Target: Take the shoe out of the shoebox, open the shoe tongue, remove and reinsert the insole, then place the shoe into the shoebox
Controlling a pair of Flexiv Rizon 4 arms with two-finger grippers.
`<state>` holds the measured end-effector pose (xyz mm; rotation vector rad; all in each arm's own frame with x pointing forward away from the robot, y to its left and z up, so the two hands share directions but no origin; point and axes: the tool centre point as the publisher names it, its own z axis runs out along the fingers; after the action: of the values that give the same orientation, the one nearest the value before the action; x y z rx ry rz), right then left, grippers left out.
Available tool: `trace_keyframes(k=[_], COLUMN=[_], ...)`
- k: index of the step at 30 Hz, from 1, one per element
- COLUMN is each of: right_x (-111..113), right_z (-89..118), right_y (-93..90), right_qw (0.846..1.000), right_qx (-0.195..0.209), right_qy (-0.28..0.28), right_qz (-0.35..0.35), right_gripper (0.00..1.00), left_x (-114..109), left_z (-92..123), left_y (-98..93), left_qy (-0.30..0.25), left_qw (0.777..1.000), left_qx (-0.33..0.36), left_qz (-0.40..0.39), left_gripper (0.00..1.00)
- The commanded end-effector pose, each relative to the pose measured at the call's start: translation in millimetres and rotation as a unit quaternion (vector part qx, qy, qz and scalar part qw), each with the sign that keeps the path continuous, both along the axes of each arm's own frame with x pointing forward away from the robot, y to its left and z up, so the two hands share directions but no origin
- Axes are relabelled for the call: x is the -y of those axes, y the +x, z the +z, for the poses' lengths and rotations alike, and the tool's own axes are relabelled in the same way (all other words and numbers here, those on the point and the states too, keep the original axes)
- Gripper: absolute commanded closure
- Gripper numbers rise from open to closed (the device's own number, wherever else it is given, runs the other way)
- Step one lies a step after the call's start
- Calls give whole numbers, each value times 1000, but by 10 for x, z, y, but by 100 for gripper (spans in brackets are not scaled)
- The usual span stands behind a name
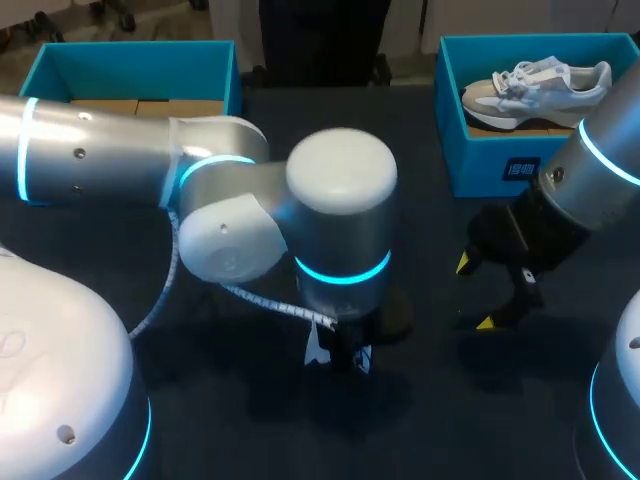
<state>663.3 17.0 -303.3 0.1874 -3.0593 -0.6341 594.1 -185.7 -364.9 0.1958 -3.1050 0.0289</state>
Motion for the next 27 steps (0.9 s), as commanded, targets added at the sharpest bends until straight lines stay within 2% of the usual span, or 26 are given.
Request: trace_keyframes(k=[1,11,16,22,26,27], right_x=[-2,-2,-2,-2,-2,-2], right_z=[-10,-10,-10,-10,-10,-10], right_y=[-7,-7,-7,-7,-7,-7], right_qw=[1000,1000,1000,1000,1000,1000], right_qx=[1,1,1,1,1,1], right_qy=[-1,-1,-1,-1,-1,-1], right_qz=[0,0,0,0,0,0], right_gripper=[0,0,0,0,0,0], left_x=[-220,-491,-683,-875,-1002,-1002], left_z=[411,931,1085,1402,1752,1752], left_y=[212,590,805,1148,1488,1488], left_qy=[-4,2,5,-9,-33,-33], left_qw=[1000,1000,1000,999,995,995], left_qx=[-26,-18,-15,-42,-98,-98], left_qz=[-8,-3,4,3,-6,-6], left_gripper=[100,100,100,100,100,100])
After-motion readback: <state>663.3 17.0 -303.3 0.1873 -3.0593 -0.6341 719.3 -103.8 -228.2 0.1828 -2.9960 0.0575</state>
